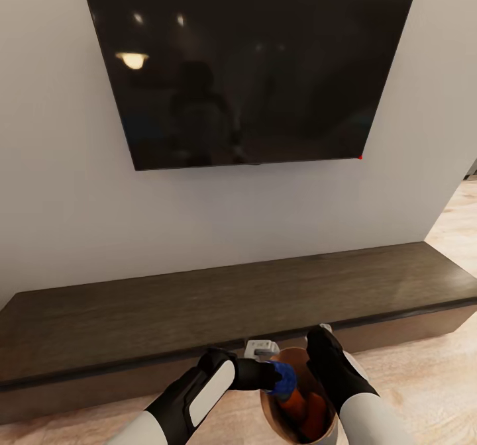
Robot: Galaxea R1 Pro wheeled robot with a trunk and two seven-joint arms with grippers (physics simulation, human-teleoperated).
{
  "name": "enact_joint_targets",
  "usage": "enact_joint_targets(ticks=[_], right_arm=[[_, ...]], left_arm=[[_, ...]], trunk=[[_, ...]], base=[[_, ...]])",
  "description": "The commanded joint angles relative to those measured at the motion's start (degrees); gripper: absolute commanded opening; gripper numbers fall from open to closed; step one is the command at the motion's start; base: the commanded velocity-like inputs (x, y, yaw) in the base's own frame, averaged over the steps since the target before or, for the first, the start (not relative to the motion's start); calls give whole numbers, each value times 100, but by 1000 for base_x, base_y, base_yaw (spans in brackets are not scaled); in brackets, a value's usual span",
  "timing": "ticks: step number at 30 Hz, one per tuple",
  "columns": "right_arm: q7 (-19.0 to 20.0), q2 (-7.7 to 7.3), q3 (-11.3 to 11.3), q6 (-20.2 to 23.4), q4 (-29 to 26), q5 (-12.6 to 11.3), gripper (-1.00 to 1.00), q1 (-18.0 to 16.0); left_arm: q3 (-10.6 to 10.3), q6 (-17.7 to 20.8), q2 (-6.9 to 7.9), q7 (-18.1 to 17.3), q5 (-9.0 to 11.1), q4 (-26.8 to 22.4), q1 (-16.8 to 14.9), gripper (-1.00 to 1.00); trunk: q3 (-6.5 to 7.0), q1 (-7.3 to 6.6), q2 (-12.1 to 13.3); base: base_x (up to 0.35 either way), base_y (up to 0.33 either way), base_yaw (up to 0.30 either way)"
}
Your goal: Put the three can of soda from the living room inside the tash can in the kitchen.
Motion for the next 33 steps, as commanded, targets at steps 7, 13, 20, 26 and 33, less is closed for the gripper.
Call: enact_joint_targets(ticks=[7, 13, 20, 26, 33], right_arm=[[29, 8, 9, 52, -10, 13, -100, -1], [35, 17, 164, 166, -11, 1, -100, 2], [379, 23, 402, 194, -11, 4, -100, -1], [479, 32, 596, 363, -66, -8, -100, -1], [502, 51, 708, 431, -165, -28, -100, -1]], left_arm=[[0, -8, 0, 34, 4, 13, 0, -100], [0, -47, 0, 37, 5, 97, 0, -100], [0, -93, 0, 38, 5, 193, 0, -100], [0, -97, 0, 38, 5, 211, 0, -100], [0, -102, 0, 38, 5, 214, 0, -100]], trunk=[[0, 0, 0], [0, 0, 0], [0, 0, 0], [0, 0, 0], [0, 0, 0]], base=[[0, 0, 0], [0, 0, 0], [0, 0, 0], [0, 0, 0], [0, 0, 0]])
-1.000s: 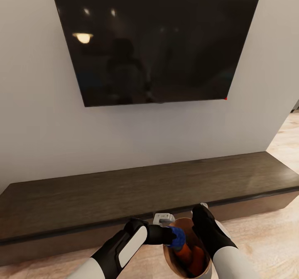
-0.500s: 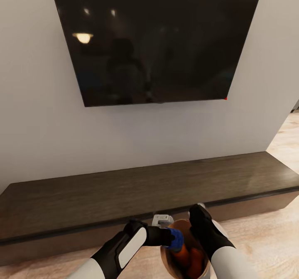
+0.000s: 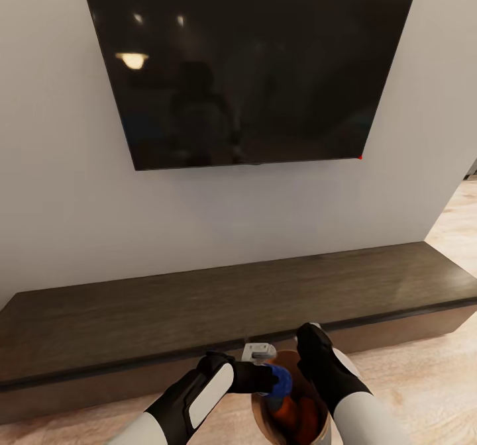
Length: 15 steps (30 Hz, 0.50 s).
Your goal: Put the three can of soda from the living room inside the tash can in the kitchen.
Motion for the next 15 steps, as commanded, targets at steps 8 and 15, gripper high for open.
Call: enact_joint_targets(ticks=[8, 15], right_arm=[[29, 57, 64, 44, -69, -8, -100, -5], [314, 63, 151, 91, -373, 25, -100, -5]], left_arm=[[0, -41, 0, -3, 1, 74, 0, -100], [0, -79, 0, -4, 1, 112, 0, -100]], trunk=[[0, 0, 0], [0, 0, 0]], base=[[0, 0, 0], [0, 0, 0]])
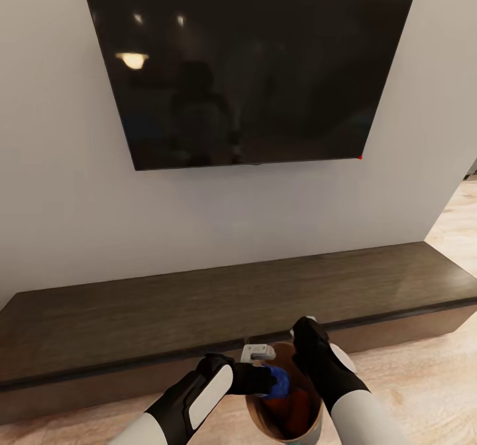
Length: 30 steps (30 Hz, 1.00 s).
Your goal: Put the three can of soda from the living room inside the tash can in the kitchen.
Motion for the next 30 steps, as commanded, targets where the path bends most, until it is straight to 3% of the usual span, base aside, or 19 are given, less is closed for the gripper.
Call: enact_joint_targets(ticks=[1, 7, 22, 23, 30], right_arm=[[40, -1, 36, 12, -12, -29, -100, 0], [109, 1, 210, 12, -61, -18, -100, 0], [127, 1, 268, 12, -201, -17, -100, 0], [129, 1, 270, 12, -214, -17, -100, 0], [132, 1, 281, 12, -236, -17, -100, 0]], left_arm=[[0, -1, 0, -4, 1, 1, 0, -100], [0, -4, 0, -4, 1, 9, 0, -100], [0, -27, 0, -4, -7, 13, 0, -100], [0, -41, 0, -4, -7, 12, 0, 100], [0, -64, 0, -4, -1, 12, 0, 100]], trunk=[[0, 0, 0], [0, 0, 0], [0, 0, 0], [0, 0, 0], [0, 0, 0]], base=[[0, 0, 0], [0, 0, 0], [0, 0, 0], [0, 0, 0], [0, 0, 0]])
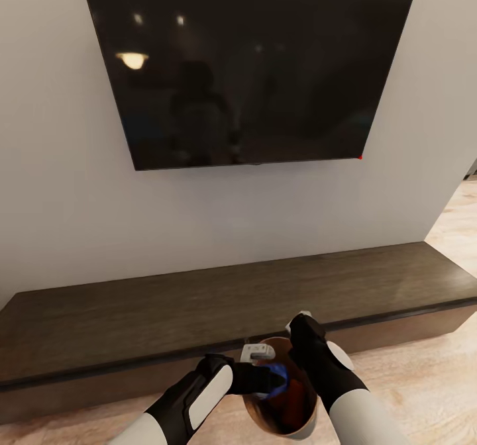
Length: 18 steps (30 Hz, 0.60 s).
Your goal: Put the three can of soda from the living room inside the tash can in the kitchen.
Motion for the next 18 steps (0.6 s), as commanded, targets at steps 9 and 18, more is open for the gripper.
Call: enact_joint_targets(ticks=[9, 18], right_arm=[[20, -8, 0, 4, -3, -6, -100, -1], [297, -71, -36, 4, -9, 4, -100, -48]], left_arm=[[0, -2, 0, 0, -1, 1, 0, 100], [0, 3, 0, 0, -2, 0, 0, 100]], trunk=[[0, 0, 0], [0, 0, 0]], base=[[0, 0, 0], [0, 0, 0]])
